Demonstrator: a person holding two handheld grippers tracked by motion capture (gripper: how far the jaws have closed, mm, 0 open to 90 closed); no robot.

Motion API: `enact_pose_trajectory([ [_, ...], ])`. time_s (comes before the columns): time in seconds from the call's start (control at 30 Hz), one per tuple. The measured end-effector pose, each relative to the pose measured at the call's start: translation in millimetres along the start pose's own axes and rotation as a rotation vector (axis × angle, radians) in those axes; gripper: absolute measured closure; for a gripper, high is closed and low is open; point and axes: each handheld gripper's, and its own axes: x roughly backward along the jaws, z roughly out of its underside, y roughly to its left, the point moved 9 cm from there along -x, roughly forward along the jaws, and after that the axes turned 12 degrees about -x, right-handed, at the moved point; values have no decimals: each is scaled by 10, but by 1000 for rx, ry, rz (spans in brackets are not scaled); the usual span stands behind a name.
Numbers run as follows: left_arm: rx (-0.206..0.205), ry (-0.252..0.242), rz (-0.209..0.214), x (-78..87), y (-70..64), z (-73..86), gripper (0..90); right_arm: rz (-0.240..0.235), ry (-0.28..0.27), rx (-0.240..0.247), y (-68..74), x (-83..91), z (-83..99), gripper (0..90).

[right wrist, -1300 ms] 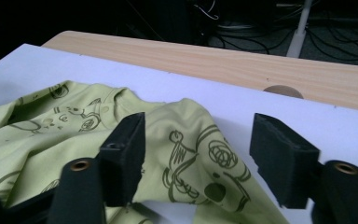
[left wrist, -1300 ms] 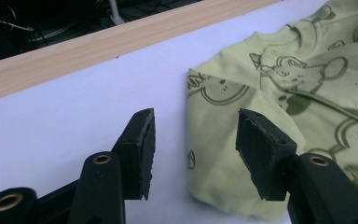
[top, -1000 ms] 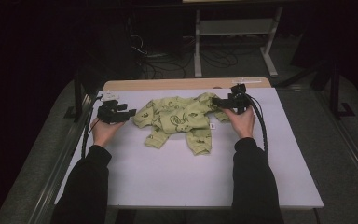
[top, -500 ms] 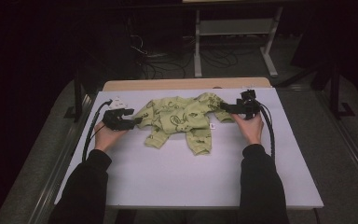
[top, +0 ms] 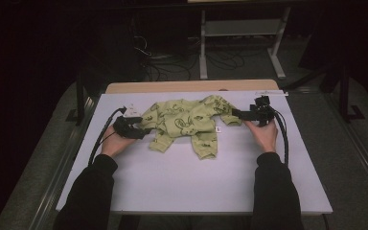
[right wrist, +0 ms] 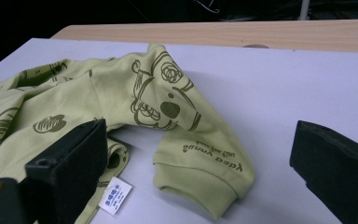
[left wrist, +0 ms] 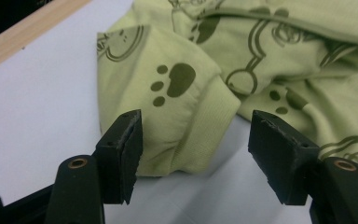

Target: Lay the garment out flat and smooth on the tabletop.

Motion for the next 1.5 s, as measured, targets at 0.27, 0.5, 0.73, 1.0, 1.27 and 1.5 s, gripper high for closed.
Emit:
enact_pose_trajectory([
  [0.27,-2,50,-30,-82,43,73,664,8,36,9,-24,-22,97,32],
  [0.5,74,-1,-34,10,169,84,760,39,89,38,-72,-102,237,36],
  [0.73,187,-39,-52,118,332,167,797,57,132,73,-53,-198,331,65],
  [1.0,280,-98,-60,256,483,231,830,154,155,45,-119,-274,407,195],
  [1.27,381,-144,-96,404,640,288,832,239,132,49,-99,-291,384,678],
  [1.5,460,-168,-99,497,752,339,832,203,43,-35,-146,-210,224,784],
])
